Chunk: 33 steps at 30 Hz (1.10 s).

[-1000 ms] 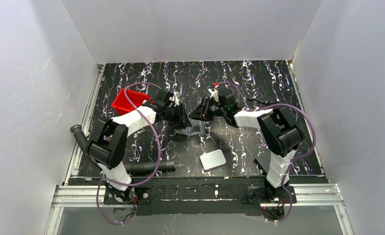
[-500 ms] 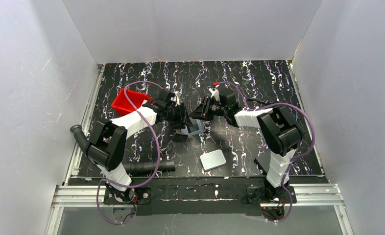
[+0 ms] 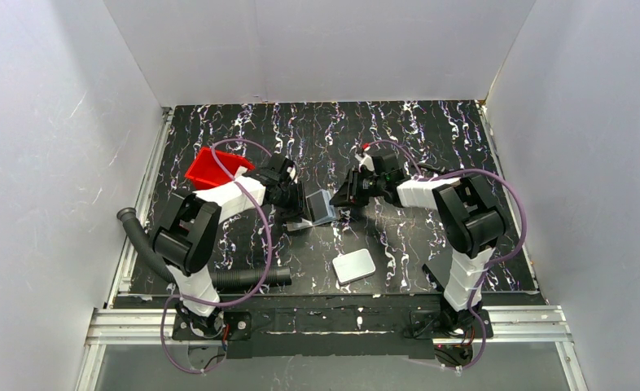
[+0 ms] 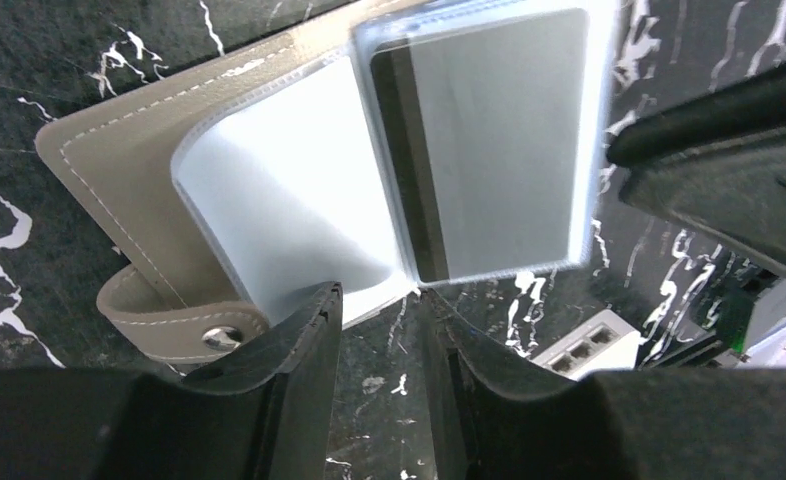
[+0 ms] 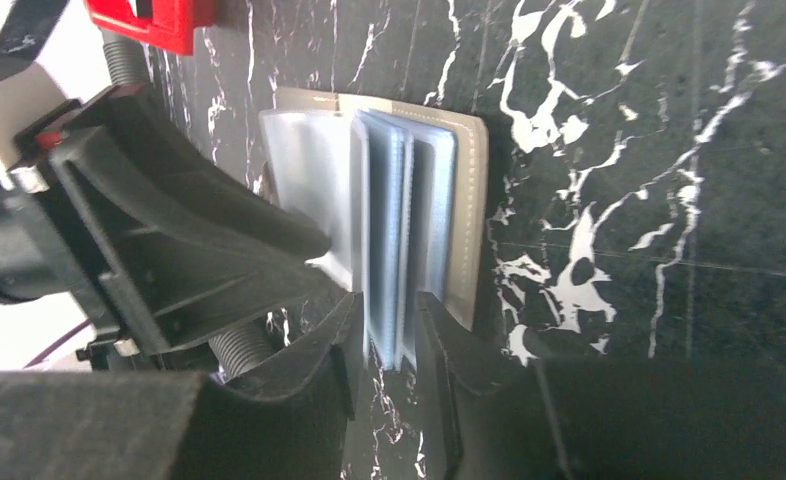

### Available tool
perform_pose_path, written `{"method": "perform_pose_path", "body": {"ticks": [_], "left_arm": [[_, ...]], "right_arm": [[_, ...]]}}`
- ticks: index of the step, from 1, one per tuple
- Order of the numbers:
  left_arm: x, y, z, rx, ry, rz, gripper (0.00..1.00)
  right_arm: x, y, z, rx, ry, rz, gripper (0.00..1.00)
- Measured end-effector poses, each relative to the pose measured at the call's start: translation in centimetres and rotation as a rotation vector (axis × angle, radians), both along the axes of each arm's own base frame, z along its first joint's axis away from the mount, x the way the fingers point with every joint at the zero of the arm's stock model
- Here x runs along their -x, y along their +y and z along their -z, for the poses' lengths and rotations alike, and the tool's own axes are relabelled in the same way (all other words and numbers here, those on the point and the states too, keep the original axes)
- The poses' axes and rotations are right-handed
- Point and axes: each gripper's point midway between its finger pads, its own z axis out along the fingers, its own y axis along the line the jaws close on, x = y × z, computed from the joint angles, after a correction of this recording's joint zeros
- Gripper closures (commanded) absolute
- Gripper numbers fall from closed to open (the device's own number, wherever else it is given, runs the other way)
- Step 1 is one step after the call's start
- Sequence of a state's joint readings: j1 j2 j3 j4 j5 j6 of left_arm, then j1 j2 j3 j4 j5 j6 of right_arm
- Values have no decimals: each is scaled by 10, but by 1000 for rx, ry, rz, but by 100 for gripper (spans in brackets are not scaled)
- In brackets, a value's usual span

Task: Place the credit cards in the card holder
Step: Turn over the card slot in the card holder.

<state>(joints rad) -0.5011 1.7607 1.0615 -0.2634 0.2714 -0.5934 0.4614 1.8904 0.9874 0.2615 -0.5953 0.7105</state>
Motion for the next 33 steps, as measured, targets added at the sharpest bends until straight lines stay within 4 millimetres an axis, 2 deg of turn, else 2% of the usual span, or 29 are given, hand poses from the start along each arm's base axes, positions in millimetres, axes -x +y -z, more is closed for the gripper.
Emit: {"method": "perform_pose_path", "body": {"ticks": [3,6,14,18,23,24,27,33], "left_arm": [[0,2,10,-17,16,-1,70],[0,2,10,-17,16,-3,71],[-1,1,11,-9,11,-5,71],[-2,1,11,-6,10,-5,71],[-1,1,11,-2,9,-6,71],[-1,1,11,-1,9,-6,71],[-1,1,11,4,5,-5,65],[2,1,3,31,-25,3,42]], "right_arm": [[5,4,-1,-7,1,-24,72],[9,7,-1,-15,2,-42,74],[19,16,3,-12,9,-75,67],[20,17,5,-1,2,-79,77],[19,16,6,6,-8,-78,78],[18,16,6,6,-9,-78,81],[17,18,4,4,-19,-83,99],[15,22,0,-1,-37,-86,99]]}}
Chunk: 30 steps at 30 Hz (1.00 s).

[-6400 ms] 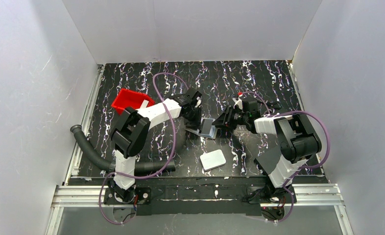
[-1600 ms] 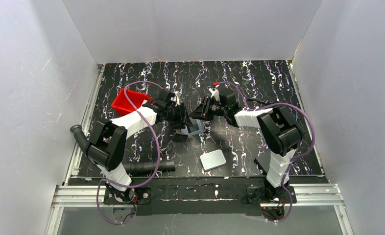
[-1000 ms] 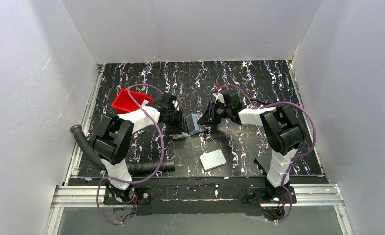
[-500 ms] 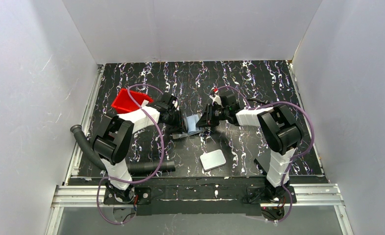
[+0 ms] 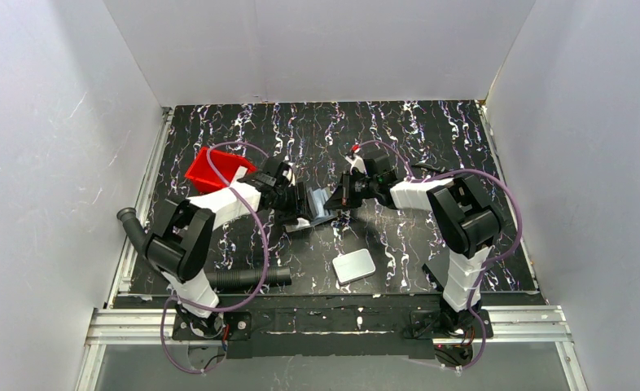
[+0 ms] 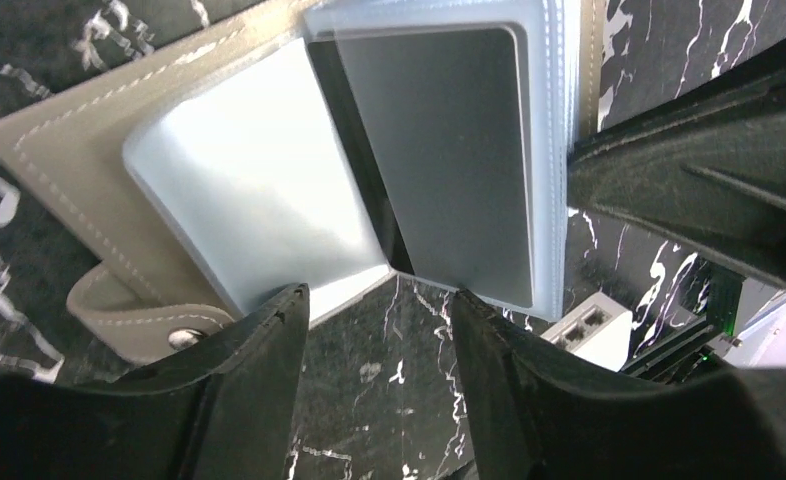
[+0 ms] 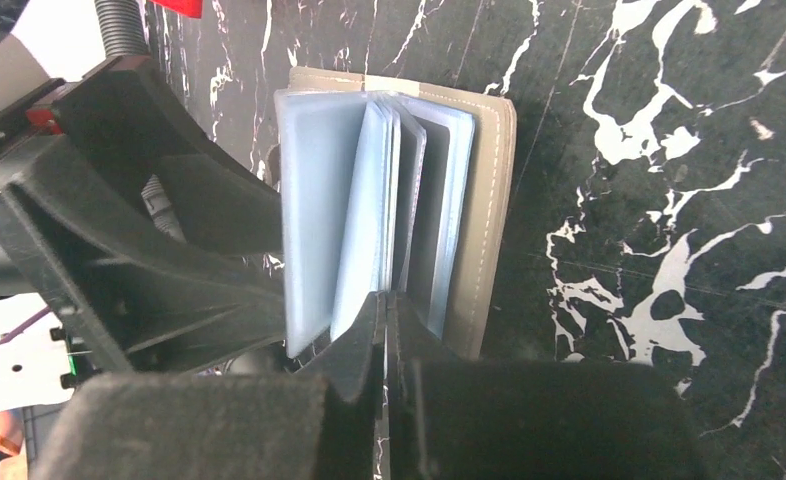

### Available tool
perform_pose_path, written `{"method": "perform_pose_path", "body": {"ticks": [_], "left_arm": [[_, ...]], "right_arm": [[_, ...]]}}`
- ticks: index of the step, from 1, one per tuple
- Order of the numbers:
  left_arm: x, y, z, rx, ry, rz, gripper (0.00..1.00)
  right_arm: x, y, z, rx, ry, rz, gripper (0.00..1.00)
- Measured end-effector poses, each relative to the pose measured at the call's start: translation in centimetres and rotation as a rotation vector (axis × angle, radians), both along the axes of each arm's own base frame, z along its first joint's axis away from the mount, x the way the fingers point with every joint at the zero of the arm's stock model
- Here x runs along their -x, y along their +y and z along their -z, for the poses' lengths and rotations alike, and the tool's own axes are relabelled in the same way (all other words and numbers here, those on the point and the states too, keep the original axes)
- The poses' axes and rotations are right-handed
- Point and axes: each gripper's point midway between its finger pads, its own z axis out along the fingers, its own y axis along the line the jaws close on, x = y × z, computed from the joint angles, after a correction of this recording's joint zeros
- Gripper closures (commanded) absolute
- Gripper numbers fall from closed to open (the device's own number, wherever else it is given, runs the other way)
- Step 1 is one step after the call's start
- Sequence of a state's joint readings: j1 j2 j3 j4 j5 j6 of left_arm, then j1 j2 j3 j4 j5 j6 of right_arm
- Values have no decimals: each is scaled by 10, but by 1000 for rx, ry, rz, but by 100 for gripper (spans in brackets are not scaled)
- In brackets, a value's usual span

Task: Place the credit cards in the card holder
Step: Turn over the card slot in the card holder.

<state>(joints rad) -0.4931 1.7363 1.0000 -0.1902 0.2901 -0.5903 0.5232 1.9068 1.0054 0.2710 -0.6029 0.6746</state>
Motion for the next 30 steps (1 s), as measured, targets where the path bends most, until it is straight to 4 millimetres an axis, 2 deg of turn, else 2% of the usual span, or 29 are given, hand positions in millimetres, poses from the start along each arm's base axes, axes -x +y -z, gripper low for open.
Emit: {"method": "perform_pose_path", "body": {"ticks": [5,6,9,12,18,22,27,30], "left_arm": [[9,13,-17,20,-20,-17,28],[9,14,-23,28,-28,-24,22],[4,16,-36,49,-54,-43,7],[-1,13,-45,62,-62,-59,2],[-17,5,-50,-16,-66,-76,4],[-27,0,-37,-112,-53,-75,7],[-24,16,-13,-251,-4,-76,16],[-20,27,-10,-299,-4,-77,22]], "right_arm": [[2,3,0,0,-8,-7,99],[1,3,-1,0,-12,-7,99],[0,4,0,3,-23,-5,99],[-1,3,0,7,-31,-6,99],[-1,4,1,11,-36,-6,99],[-1,4,1,11,-37,-5,99],[-2,3,1,14,-42,-4,99],[-2,3,2,16,-43,-3,99]]}}
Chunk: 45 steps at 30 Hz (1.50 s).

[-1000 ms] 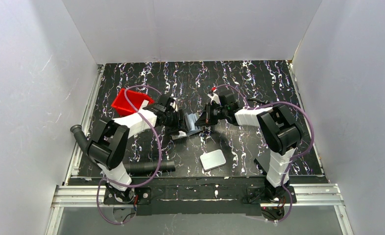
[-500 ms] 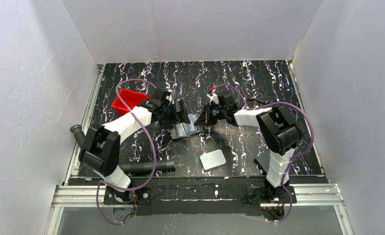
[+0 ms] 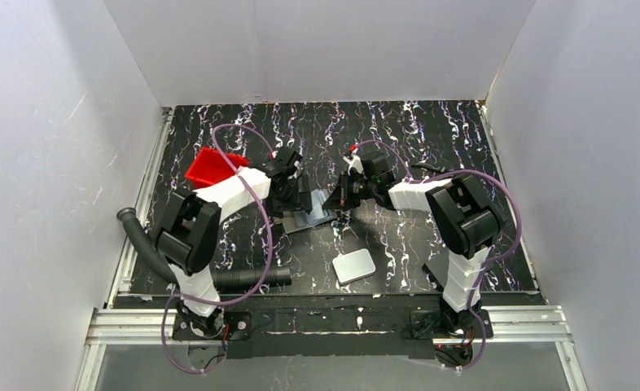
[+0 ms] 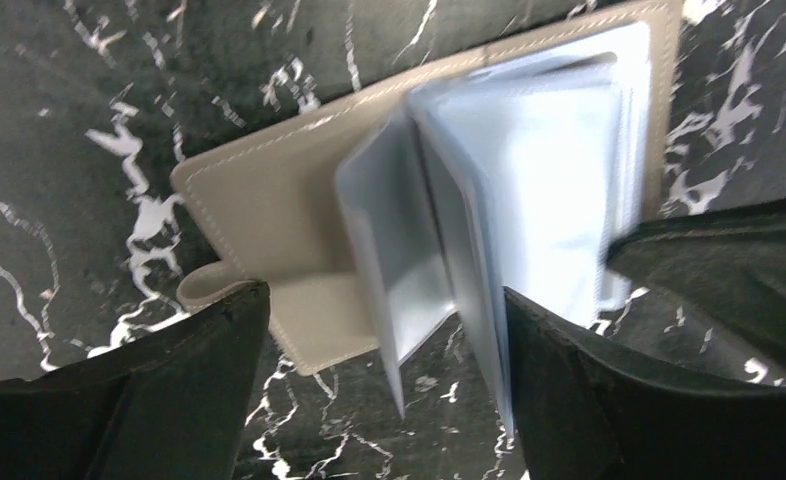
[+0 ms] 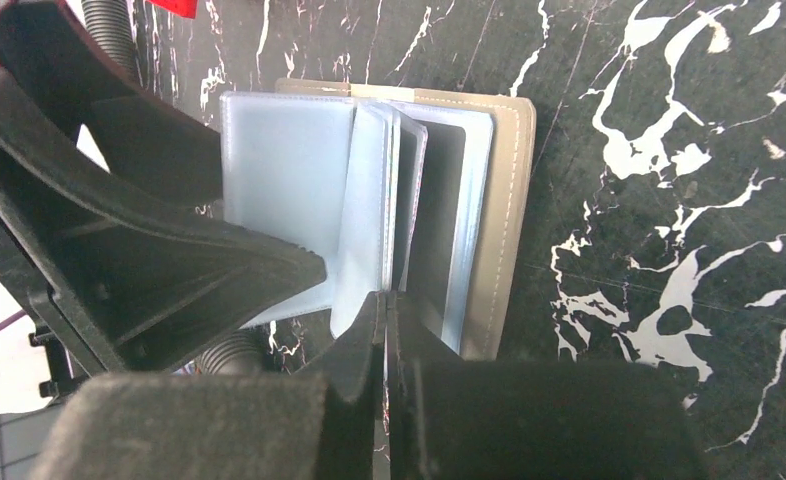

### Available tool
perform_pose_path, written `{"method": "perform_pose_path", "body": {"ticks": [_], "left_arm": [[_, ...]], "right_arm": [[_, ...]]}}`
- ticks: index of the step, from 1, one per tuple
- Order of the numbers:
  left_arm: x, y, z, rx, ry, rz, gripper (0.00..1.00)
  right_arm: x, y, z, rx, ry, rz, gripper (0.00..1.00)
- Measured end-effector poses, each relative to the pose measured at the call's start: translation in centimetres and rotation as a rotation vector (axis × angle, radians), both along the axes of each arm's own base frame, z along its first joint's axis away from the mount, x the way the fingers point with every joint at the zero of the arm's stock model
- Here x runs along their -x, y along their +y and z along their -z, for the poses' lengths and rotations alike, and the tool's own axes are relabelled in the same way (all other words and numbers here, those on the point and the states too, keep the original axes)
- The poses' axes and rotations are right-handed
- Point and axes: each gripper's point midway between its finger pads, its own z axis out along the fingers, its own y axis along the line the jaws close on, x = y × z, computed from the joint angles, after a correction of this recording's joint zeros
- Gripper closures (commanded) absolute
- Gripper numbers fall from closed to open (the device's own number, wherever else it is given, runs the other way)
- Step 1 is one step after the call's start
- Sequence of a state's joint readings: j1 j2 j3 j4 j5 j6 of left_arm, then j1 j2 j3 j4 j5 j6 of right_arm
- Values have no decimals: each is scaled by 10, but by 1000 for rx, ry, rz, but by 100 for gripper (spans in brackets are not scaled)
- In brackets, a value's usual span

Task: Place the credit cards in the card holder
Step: Turn over the card slot in the card holder, then pick up the credit card from the storage box.

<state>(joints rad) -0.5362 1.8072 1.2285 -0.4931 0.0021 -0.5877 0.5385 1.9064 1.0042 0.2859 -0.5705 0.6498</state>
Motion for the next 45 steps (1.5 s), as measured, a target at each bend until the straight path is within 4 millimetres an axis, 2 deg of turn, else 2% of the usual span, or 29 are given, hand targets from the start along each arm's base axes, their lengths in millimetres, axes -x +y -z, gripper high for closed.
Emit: {"method": "perform_pose_path", "body": {"ticks": [5,8,11,15,19,21,25,28,30,32,34,36,38,41,43,45], "left_arm": [[21,17,2,-25,-6,1,49],[23,20,7,-36,4,7,59],[21,21,20,-45,26,8,61],[19,16,19,-10,25,12,63],[19,14,19,4,32,15,64],[19,14,20,6,37,16,64],[19,14,20,9,38,16,63],[19,14,19,9,38,15,62],[19,13,19,11,38,15,62],[19,13,20,12,39,13,62],[19,13,19,13,39,10,62],[19,13,19,15,40,9,62],[19,13,19,15,41,10,62],[13,6,19,27,44,19,62],[7,0,19,43,44,29,62],[0,-8,19,64,43,45,62]], "right_arm": [[-1,0,1,5,-5,3,99],[-1,-2,4,20,-15,2,99],[0,-7,10,53,-24,-5,85],[3,-17,21,138,-33,-33,55],[1,-26,9,215,-75,-55,40],[0,-29,-4,233,-100,-60,38],[-3,-23,-35,197,-141,-65,40],[-2,-11,-49,133,-139,-64,56],[-1,4,-58,55,-115,-58,70],[-6,21,-63,-33,-92,-49,78],[-11,38,-55,-108,-46,-44,80],[-9,48,-36,-129,5,-48,81],[-5,52,-9,-121,67,-47,85],[8,41,21,-93,131,-38,88],[11,28,26,-102,144,-31,88],[7,11,24,-103,128,-8,88]]}}
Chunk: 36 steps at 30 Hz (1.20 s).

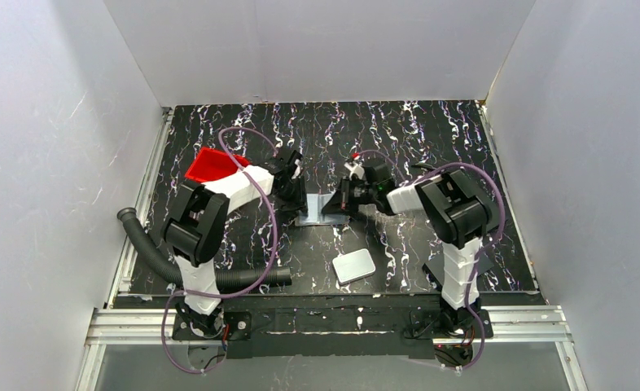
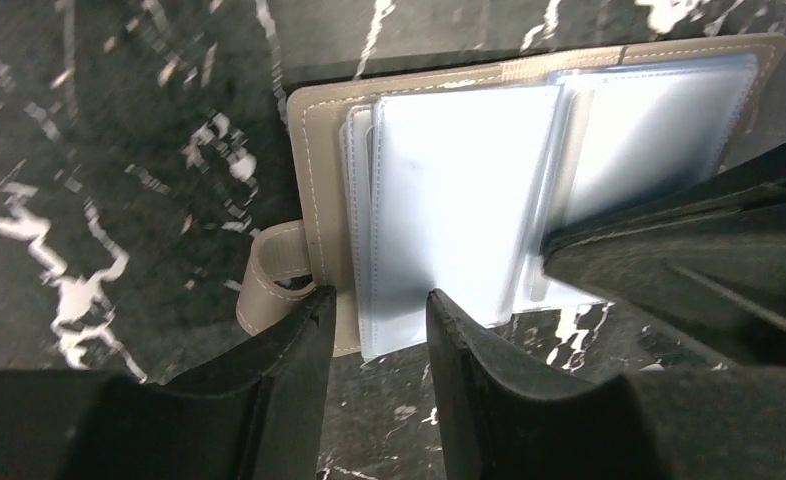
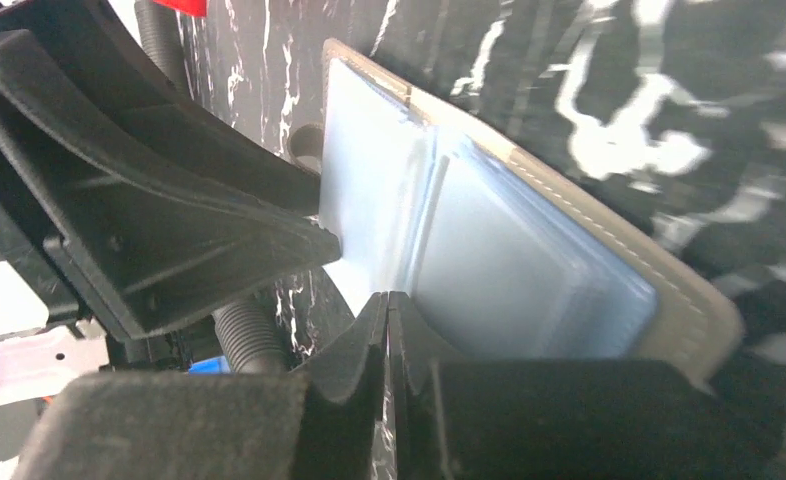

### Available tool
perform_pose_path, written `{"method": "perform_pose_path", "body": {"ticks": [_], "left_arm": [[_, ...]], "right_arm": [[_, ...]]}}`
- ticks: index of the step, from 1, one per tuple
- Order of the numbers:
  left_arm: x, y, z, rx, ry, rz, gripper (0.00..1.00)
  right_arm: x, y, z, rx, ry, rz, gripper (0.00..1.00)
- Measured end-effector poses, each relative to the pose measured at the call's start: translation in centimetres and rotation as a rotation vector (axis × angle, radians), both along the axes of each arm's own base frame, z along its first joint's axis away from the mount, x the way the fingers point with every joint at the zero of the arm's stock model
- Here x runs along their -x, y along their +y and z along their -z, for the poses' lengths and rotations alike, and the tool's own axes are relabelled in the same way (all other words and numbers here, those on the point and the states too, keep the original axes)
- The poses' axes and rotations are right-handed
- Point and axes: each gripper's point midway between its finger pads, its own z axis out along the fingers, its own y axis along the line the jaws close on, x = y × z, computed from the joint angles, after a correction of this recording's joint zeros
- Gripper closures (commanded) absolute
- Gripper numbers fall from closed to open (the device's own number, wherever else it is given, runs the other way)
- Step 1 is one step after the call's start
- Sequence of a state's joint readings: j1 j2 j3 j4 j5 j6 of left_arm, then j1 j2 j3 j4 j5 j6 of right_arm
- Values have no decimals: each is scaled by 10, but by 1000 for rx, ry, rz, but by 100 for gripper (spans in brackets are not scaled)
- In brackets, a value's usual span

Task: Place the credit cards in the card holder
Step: Pick up the credit card from the storage box.

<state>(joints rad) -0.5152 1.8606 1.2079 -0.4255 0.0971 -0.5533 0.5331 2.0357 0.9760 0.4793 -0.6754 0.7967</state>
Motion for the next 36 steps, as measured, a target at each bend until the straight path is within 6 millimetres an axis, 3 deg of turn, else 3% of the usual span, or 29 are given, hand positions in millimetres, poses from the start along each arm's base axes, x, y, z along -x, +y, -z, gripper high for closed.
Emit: {"method": "perform_pose_path", "body": {"ticks": [8,15,18,28,32,33,35,36], "left_arm": [[-19,-31,-2,89,24,62,58],[-13,-33,-10,104,37,107,39],[-5,-35,-20,127,51,133,36],[-7,-76,-101,423,-33,173,36],[-10,-82,-110,466,-40,164,20],[-11,-78,-117,477,-51,147,11],[-22,-56,-148,502,-130,104,2],[-26,-35,-166,506,-170,64,2]], "right_arm": [[-22,-64,-1,6,-65,106,86],[-24,-70,-7,21,-92,89,79],[-25,-71,-12,56,-97,79,77],[-28,-61,-33,81,-127,39,71],[-24,-60,-37,83,-123,32,67],[-23,-61,-39,86,-123,32,62],[-21,-65,-33,137,-120,32,52],[-23,-65,-32,170,-125,39,47]]}}
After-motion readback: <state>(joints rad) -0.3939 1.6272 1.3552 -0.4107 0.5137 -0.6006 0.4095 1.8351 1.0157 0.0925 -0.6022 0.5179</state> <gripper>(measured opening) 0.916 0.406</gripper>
